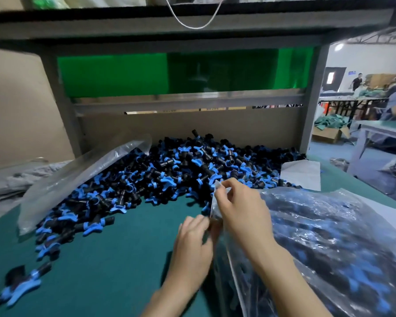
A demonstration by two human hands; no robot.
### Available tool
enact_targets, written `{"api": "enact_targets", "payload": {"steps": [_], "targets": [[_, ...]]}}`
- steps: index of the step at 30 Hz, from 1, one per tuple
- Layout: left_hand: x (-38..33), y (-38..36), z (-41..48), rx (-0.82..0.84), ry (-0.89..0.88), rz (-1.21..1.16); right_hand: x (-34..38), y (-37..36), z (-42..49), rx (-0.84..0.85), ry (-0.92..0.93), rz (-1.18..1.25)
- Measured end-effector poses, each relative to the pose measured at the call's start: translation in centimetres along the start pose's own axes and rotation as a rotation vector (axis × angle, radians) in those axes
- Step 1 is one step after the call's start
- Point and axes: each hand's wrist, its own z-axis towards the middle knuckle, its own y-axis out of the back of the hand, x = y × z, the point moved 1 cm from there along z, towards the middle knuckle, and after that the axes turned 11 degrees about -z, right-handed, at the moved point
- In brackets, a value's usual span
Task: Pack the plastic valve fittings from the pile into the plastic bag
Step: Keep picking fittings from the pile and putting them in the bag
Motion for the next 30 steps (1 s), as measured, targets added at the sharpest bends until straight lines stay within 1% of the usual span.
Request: {"api": "enact_targets", "payload": {"steps": [2,4,6,8,10,14,17,21,24,27,30], "targets": [[4.6,3.0,-1.0,-0.044,0.155,-0.005,-0.5,-1.1,-0.5,0.004,-0.054,-0.046],[6.2,3.7,-1.2,-0.018,0.341,0.009,-0.9,-2.1,-1.2,-0.003,-0.083,-0.083],[8.2,3.7,-1.3,-0.028,0.468,-0.005,-1.2,-2.9,-1.9,-0.021,-0.082,-0.116],[9.7,4.0,-0.5,-0.021,0.541,0.000,-1.5,-3.3,-1.9,-0.030,-0.077,-0.155],[9.6,2.8,0.0,0.020,0.519,0.035,-1.9,-3.4,-1.7,-0.026,-0.092,-0.160],[9.1,0.4,2.8,-0.006,0.479,-0.051,-2.2,-3.7,-1.7,-0.024,-0.081,-0.196],[8.6,-0.8,6.5,-0.008,0.460,-0.050,-2.3,-3.7,-1.6,-0.022,-0.079,-0.204],[7.9,-2.2,11.0,0.040,0.518,-0.073,-2.4,-3.7,-1.6,-0.029,-0.074,-0.218],[7.9,-2.9,12.4,0.035,0.589,-0.088,-2.3,-3.8,-1.6,-0.037,-0.075,-0.222],[7.7,-2.7,12.5,0.002,0.606,-0.168,-2.4,-3.7,-1.7,-0.036,-0.071,-0.217],[6.6,-0.7,10.9,-0.113,0.572,-0.310,-2.4,-3.5,-1.8,-0.034,-0.067,-0.167]]}}
